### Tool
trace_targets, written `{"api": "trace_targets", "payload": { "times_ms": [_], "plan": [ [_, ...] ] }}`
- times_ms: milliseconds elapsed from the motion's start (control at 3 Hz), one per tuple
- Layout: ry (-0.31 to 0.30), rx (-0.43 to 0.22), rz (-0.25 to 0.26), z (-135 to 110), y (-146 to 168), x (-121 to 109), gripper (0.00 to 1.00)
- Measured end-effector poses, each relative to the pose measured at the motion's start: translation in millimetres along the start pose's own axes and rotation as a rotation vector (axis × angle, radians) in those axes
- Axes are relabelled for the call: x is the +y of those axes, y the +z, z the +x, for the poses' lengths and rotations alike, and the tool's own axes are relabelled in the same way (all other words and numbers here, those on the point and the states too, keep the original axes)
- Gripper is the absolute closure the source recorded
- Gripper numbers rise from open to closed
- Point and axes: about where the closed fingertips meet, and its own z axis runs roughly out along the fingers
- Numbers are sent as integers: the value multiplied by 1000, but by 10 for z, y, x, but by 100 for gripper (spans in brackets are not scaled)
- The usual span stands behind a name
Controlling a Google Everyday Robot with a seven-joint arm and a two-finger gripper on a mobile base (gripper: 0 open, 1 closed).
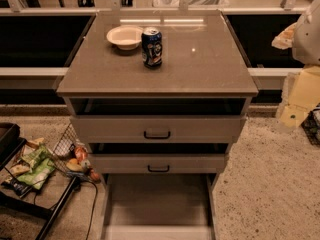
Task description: Close bottom drawer
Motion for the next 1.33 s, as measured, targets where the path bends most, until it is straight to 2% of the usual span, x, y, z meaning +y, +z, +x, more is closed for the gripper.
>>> {"api": "trace_targets", "payload": {
  "times_ms": [333,667,1000,1333],
  "plan": [
    [0,0,0,0,0,0,0],
    [7,63,12,22,25,2,0],
    [38,188,11,231,276,203,0],
    [103,261,-21,628,696,592,0]
  ]
}}
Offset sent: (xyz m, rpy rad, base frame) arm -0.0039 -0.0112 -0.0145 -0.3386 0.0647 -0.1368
